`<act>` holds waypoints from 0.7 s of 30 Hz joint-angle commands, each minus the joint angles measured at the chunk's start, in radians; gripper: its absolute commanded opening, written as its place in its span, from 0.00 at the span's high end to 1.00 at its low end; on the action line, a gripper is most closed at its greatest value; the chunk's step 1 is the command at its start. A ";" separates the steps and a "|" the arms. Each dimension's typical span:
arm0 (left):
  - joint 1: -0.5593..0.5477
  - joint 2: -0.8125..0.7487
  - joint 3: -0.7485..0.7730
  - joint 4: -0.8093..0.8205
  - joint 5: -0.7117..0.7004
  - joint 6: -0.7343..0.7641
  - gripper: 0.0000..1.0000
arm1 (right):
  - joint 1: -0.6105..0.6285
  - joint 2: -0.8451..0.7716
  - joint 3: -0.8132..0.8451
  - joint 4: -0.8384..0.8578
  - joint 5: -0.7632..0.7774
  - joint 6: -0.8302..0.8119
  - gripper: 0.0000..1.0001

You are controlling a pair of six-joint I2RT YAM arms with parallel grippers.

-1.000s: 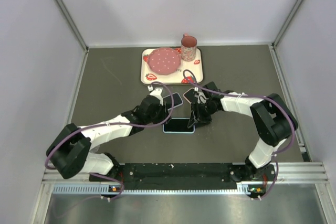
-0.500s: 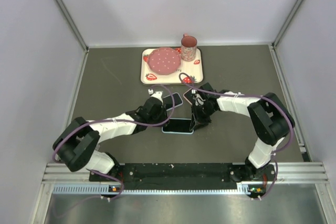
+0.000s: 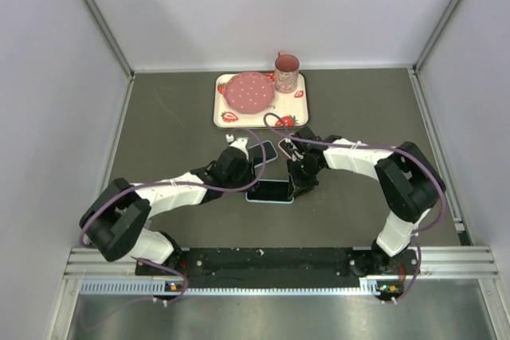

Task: Put the phone into the phone case

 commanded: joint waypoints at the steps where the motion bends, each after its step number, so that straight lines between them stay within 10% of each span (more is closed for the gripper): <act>1: 0.004 -0.090 0.004 0.029 0.013 0.059 0.57 | 0.022 -0.038 -0.062 0.001 0.201 -0.090 0.76; 14: 0.004 -0.420 -0.035 0.002 -0.185 0.227 0.08 | 0.020 -0.463 -0.077 0.102 0.386 -0.111 0.03; 21: 0.004 -0.562 -0.069 0.044 -0.179 0.243 0.01 | 0.020 -0.654 -0.136 0.183 0.454 -0.099 0.01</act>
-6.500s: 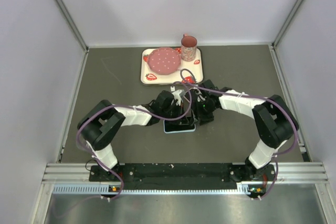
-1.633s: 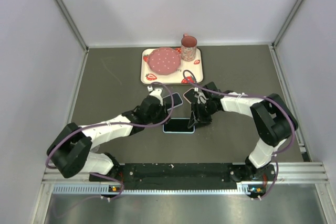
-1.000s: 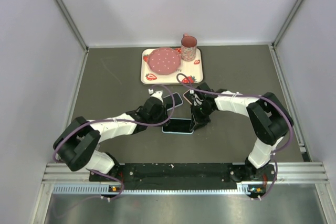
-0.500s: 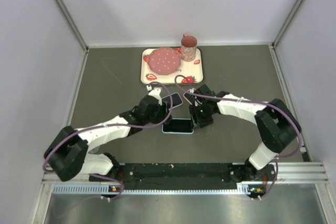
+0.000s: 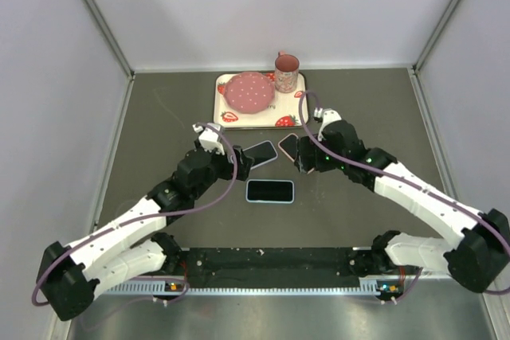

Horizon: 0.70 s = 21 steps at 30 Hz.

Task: Put the phone into the phone case

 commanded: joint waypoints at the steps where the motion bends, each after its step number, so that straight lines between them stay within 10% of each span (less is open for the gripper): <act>1: 0.004 -0.054 -0.027 0.056 -0.034 0.037 0.01 | 0.004 -0.114 -0.043 0.081 0.088 0.001 0.01; 21: 0.004 -0.189 -0.076 0.065 -0.358 0.051 0.01 | 0.005 -0.175 -0.175 0.431 0.246 -0.197 0.01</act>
